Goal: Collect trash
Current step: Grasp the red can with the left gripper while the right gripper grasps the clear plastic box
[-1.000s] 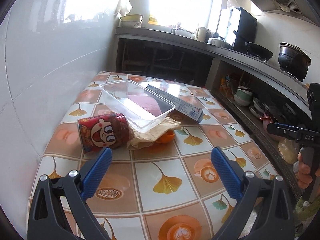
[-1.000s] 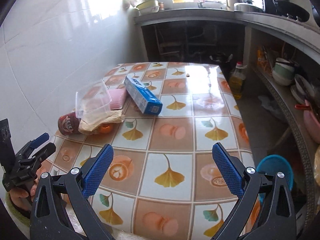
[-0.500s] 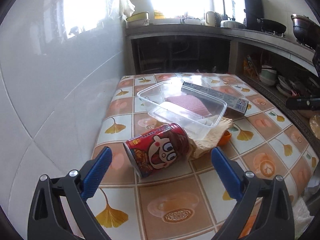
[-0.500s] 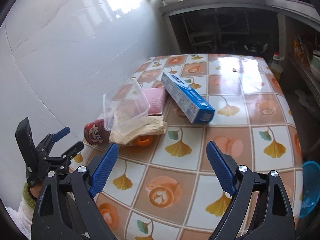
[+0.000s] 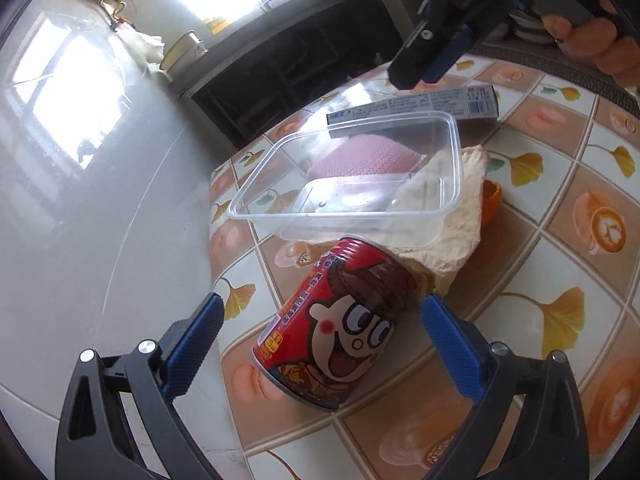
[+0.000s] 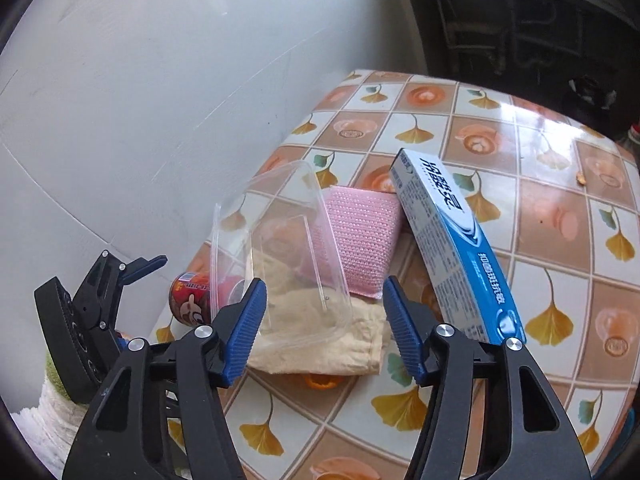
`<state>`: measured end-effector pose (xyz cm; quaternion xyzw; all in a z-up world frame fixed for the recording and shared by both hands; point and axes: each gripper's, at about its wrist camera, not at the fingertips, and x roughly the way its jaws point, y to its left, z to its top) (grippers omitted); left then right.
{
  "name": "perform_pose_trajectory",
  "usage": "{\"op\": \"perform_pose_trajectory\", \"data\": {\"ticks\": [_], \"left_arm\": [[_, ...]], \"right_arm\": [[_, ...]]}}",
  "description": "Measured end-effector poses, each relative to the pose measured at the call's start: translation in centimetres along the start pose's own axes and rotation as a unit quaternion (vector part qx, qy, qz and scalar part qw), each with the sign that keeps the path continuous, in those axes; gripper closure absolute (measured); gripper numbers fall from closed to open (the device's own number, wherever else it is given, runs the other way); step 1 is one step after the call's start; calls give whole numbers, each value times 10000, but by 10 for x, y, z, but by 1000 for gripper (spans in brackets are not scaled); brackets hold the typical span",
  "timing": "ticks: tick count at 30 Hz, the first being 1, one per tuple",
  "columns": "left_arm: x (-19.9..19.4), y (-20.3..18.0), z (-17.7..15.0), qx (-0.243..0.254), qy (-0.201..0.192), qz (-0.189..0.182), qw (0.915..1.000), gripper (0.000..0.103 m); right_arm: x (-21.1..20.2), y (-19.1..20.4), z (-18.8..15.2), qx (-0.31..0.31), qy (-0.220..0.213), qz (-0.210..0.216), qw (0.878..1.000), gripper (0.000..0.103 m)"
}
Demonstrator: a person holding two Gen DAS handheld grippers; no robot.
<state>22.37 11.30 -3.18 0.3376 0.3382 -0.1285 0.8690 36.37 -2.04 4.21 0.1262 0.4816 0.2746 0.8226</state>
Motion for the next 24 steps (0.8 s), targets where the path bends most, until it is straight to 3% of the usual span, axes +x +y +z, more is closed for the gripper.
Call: {"op": "perform_pose_trajectory", "data": {"ticks": [7, 11, 12, 15, 24], "left_arm": [[31, -18, 4, 1084, 502, 112, 9928, 6], [41, -26, 3, 1343, 704, 170, 9883, 13], [41, -26, 4, 1336, 689, 186, 9885, 17], [43, -22, 6, 1155, 770, 92, 9903, 31], [27, -14, 0, 479, 817, -296, 9951, 31]], "right_arm": [[41, -7, 19, -99, 548, 80, 9984, 64], [57, -8, 22, -141, 730, 21, 9972, 84], [60, -8, 21, -132, 758, 30, 9970, 93], [61, -8, 22, -111, 717, 109, 9973, 100], [27, -5, 21, -40, 260, 106, 9996, 101]]}}
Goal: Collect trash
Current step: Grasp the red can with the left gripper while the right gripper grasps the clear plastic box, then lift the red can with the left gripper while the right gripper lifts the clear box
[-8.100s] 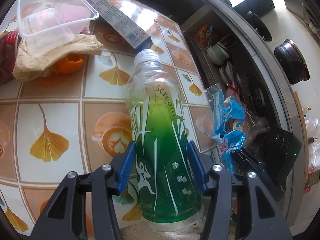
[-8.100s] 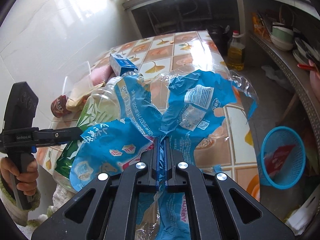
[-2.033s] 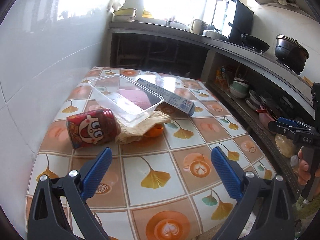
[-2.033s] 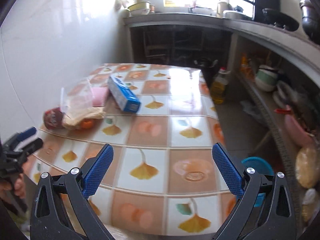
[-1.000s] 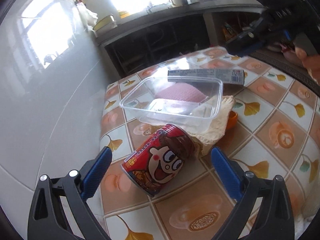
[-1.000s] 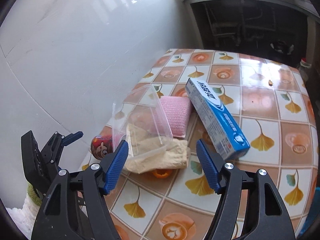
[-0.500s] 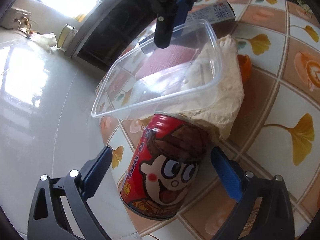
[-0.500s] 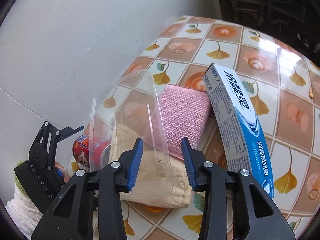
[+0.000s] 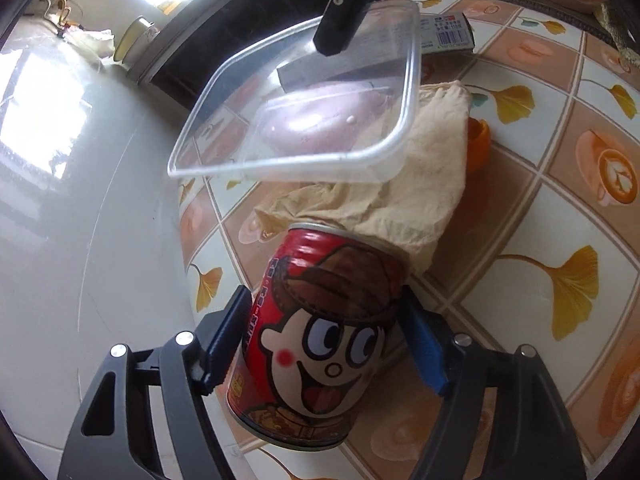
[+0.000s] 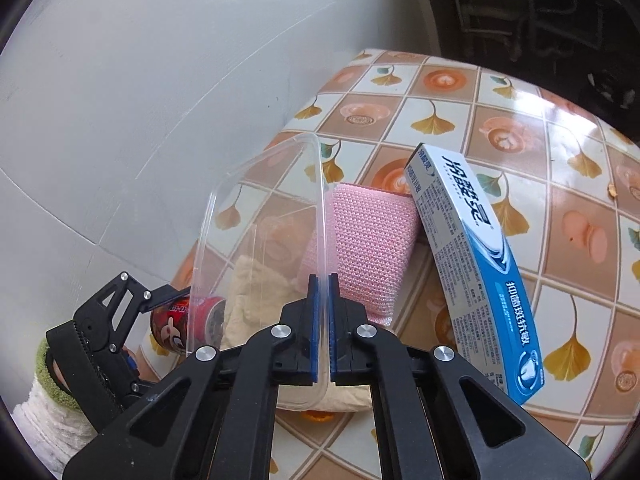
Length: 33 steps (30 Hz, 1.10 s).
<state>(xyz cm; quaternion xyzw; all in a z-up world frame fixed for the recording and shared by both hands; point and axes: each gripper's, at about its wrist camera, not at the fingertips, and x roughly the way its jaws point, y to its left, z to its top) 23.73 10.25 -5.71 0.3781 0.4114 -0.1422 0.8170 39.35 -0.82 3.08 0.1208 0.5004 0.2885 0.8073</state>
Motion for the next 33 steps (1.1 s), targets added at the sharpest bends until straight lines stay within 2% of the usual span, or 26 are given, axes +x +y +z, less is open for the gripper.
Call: {"op": "perform_pose_trajectory", "data": {"ticks": [3, 8, 13, 18, 21, 24, 27, 30, 31, 33], "left_arm": [[-10, 6, -8, -536, 47, -252, 9982, 31], [-31, 11, -28, -1470, 102, -787, 9860, 31], [-48, 0, -44, -2182, 180, -1352, 9663, 32], [-64, -21, -47, -2735, 97, -2079, 9391, 32], [-67, -34, -41, -2941, 40, -2504, 9224, 32], [-70, -51, -32, -3038, 3, -2678, 9143, 32], [-68, -62, -20, -3163, -42, -2838, 9052, 32], [-66, -78, -7, -3130, -100, -2911, 9040, 33], [-67, -82, -3, -3084, -144, -2879, 9065, 33], [-71, -90, 4, -2923, -192, -2718, 9167, 33]], "right_arm": [[-19, -2, -6, 107, -175, 50, 9998, 101], [-62, -9, -33, 279, -523, 119, 9982, 101], [-110, -24, -91, 581, -838, 107, 9947, 101], [-141, -51, -172, 1275, -887, -145, 9878, 101], [-152, -67, -223, 1805, -846, -386, 9792, 101], [-153, -80, -257, 2234, -797, -550, 9699, 101], [-153, -86, -275, 2476, -871, -901, 9607, 101], [-153, -86, -282, 2591, -955, -1052, 9553, 101], [-153, -86, -282, 2590, -967, -1088, 9548, 101], [-151, -83, -281, 2545, -991, -1161, 9550, 101]]}}
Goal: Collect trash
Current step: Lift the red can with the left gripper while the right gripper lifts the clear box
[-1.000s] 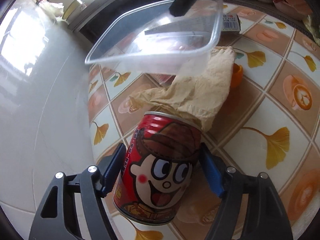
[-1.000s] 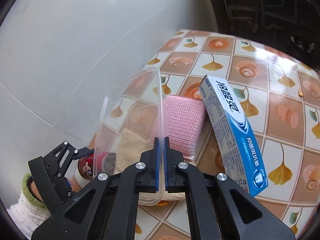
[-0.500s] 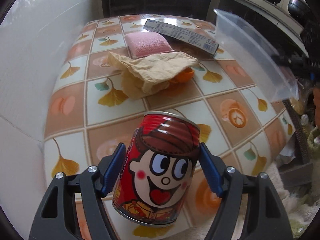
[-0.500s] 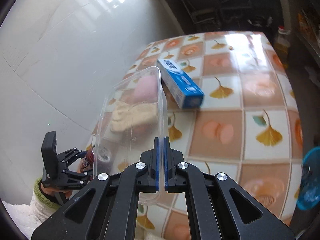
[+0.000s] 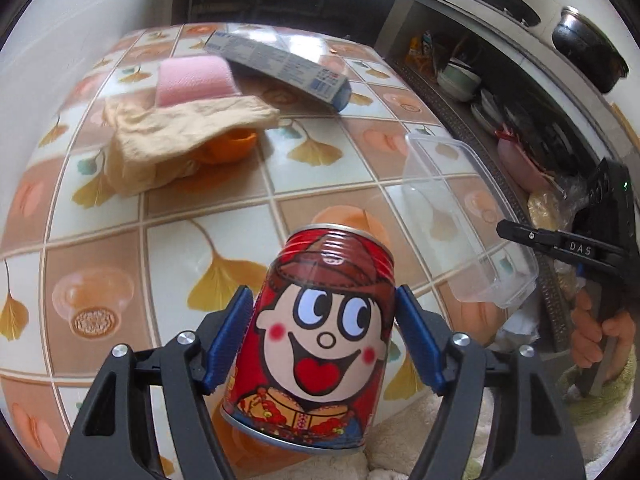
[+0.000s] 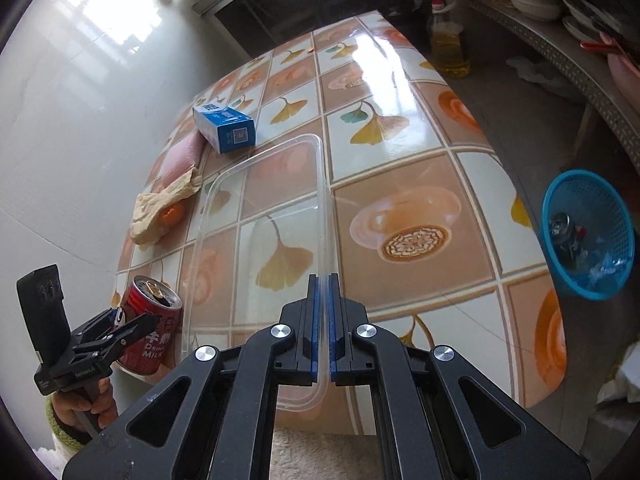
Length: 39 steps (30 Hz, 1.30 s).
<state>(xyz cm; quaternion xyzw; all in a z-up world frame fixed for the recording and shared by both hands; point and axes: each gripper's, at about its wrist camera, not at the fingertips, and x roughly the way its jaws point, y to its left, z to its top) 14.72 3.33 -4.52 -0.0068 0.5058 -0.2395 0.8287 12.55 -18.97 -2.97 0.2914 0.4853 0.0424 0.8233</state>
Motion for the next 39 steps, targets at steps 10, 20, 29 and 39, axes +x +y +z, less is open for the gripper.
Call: {"op": "perform_pose_trajectory", "data": {"ticks": [10, 20, 29, 39], "left_arm": [[-1, -10, -3, 372, 30, 290, 9989, 32], [0, -18, -4, 772, 152, 402, 9961, 33], [-6, -16, -3, 656, 9, 363, 9972, 34], [-15, -16, 7, 555, -184, 360, 9976, 34]], "right_arm": [[13, 3, -6, -152, 102, -187, 9997, 95], [18, 3, -7, -136, 219, -284, 9993, 100], [10, -3, -7, 12, 79, -268, 9996, 100], [-8, -10, -3, 119, -164, -67, 9998, 100]]}}
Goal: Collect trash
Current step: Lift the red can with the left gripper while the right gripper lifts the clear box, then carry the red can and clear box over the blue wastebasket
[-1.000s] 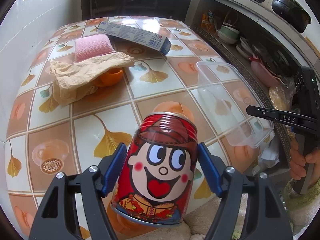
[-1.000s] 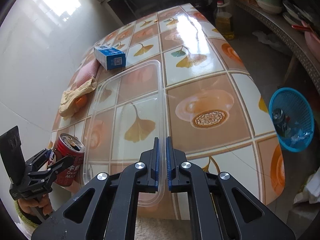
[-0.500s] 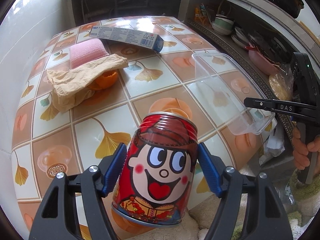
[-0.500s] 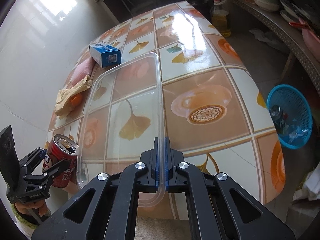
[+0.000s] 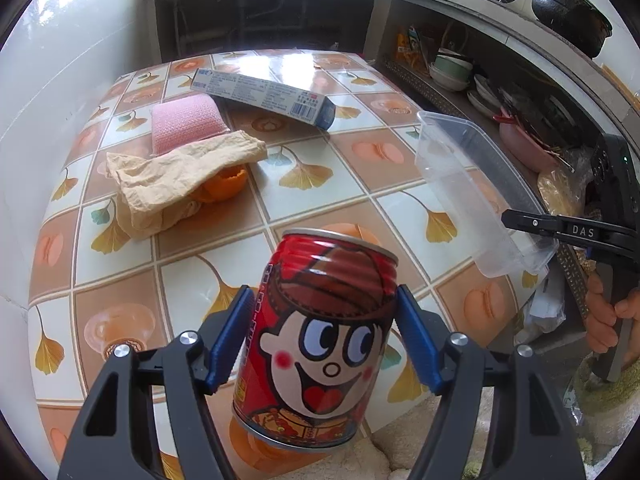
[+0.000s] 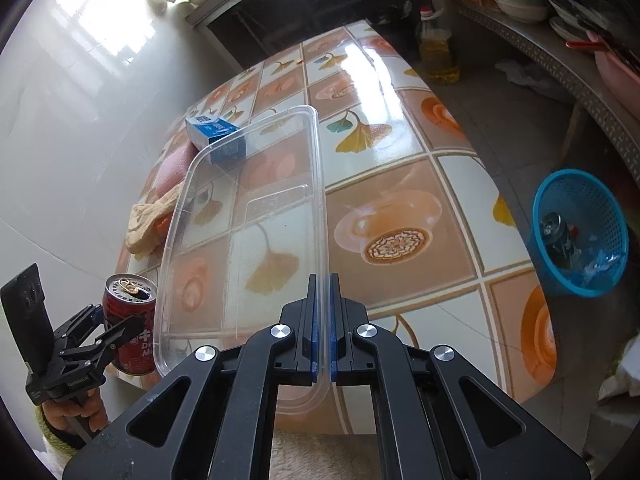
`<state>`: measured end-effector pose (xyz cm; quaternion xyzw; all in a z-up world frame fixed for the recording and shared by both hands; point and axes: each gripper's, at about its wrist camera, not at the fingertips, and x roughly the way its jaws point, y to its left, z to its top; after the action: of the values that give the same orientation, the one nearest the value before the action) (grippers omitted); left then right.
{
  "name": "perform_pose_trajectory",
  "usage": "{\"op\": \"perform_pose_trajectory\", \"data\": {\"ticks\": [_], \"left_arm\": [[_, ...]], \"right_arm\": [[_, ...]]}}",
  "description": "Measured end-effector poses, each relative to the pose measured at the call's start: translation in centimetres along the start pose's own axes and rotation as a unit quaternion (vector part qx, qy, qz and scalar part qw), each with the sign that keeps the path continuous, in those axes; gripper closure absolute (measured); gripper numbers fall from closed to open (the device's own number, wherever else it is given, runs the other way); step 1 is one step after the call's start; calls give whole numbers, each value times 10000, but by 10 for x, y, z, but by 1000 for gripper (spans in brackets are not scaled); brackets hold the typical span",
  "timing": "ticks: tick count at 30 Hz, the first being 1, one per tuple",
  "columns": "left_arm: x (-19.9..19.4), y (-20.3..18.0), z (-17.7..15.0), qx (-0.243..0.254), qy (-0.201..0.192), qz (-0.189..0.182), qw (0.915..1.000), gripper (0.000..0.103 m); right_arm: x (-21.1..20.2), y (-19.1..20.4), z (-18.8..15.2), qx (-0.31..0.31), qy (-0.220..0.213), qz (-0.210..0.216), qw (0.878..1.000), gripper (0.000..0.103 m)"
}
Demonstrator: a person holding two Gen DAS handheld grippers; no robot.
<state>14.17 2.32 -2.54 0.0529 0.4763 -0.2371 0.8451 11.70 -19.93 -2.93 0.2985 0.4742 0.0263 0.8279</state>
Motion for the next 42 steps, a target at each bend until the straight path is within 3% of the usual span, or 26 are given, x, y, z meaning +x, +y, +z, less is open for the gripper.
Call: {"op": "perform_pose_trajectory", "data": {"ticks": [15, 26, 31, 42], "left_arm": [[5, -43, 45, 249, -296, -409, 9984, 36], [35, -42, 58, -81, 94, -793, 9968, 36], [35, -37, 60, -285, 157, -1019, 9943, 36], [32, -43, 62, -229, 67, -1111, 9935, 36]], "right_arm": [[-59, -53, 7, 512, -675, 186, 9962, 100], [-57, -79, -3, 824, -675, 180, 9941, 100], [-49, -83, -4, 865, -585, 233, 9943, 100], [-51, -83, -4, 889, -589, 191, 9941, 100]]}}
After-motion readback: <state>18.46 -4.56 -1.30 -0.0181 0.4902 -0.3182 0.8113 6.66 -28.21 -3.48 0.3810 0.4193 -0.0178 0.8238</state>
